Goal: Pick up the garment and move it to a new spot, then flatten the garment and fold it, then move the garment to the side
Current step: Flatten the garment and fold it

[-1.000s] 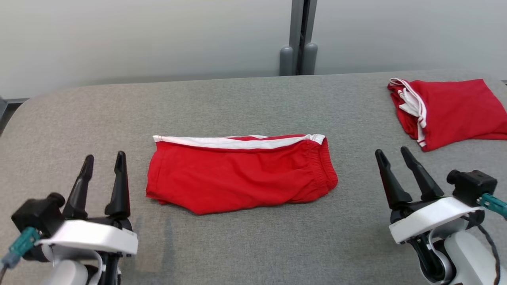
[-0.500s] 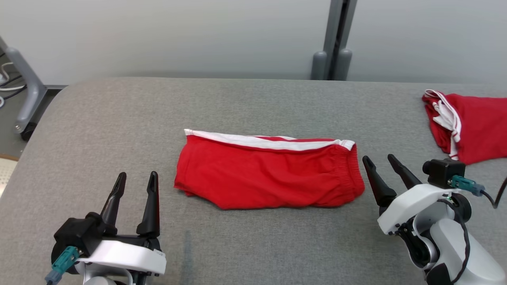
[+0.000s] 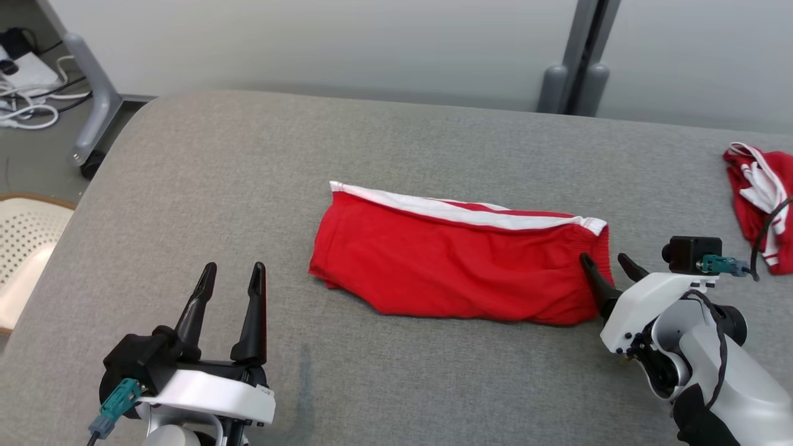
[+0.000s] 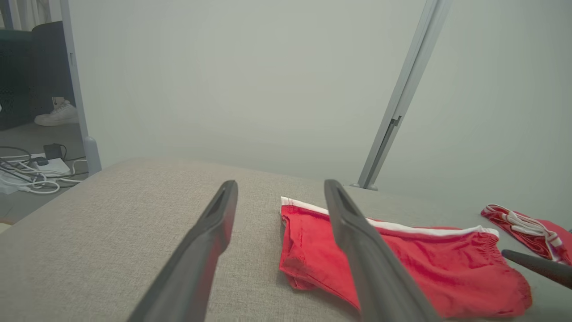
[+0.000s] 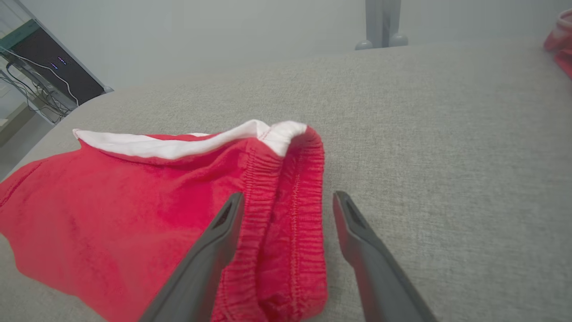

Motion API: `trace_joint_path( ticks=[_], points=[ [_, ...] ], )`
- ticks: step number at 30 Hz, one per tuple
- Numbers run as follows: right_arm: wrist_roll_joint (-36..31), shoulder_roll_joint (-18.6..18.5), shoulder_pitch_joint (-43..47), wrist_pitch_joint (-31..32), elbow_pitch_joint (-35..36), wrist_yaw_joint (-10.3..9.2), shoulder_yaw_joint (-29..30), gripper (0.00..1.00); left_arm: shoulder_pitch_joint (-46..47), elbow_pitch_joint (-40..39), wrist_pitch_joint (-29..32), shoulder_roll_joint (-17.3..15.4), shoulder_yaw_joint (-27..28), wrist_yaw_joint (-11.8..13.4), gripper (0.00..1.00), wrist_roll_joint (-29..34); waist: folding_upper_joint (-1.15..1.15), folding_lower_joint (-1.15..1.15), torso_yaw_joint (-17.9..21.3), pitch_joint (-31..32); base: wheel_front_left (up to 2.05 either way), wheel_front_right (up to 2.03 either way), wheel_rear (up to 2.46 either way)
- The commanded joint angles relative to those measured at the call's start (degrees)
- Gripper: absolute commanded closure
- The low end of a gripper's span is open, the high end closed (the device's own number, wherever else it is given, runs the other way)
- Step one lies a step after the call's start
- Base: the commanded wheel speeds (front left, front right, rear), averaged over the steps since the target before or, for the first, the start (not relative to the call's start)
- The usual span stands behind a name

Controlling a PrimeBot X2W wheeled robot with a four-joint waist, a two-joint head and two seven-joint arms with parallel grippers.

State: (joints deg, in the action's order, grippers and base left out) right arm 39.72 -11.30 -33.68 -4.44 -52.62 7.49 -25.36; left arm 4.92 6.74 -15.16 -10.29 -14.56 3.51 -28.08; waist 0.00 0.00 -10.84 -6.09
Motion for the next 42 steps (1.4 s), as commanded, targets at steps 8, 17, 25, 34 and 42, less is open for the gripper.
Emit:
trace_joint_path(
  ticks=[8,17,25,34,42],
  points=[
    [4.5,-0.8,-2.4,2.2,-7.4,0.02,-0.6,0.0,1.4,1.4,-0.1,1.6,1.8,-2.0,0.0,2.2,0.0,0.0,-3.3,-2.0,0.0,0.0,0.0],
    [11.6,1.9,-0.4,10.2,-8.9,0.02,-0.8,0.0,1.8,2.6,-0.1,2.4,2.9,-3.0,0.0,3.4,0.0,0.0,-4.3,-2.2,0.0,0.0,0.0],
    [15.2,2.0,0.0,10.5,-6.1,0.02,-2.4,1.0,1.9,2.9,-0.1,2.6,3.3,-3.4,0.0,4.2,0.0,0.0,-4.6,-2.0,0.0,0.0,0.0],
    [18.2,0.2,-0.6,8.3,-5.1,0.02,-3.4,1.0,1.2,3.3,-0.1,2.6,3.4,-3.7,0.0,4.6,0.0,0.0,-3.7,-0.7,0.0,0.0,0.0],
    [25.4,-3.7,1.8,13.5,0.9,0.02,-2.9,1.0,0.5,3.4,0.0,2.1,3.7,-3.4,0.0,4.4,0.0,0.0,-0.3,0.6,0.0,0.0,0.0]
  ],
)
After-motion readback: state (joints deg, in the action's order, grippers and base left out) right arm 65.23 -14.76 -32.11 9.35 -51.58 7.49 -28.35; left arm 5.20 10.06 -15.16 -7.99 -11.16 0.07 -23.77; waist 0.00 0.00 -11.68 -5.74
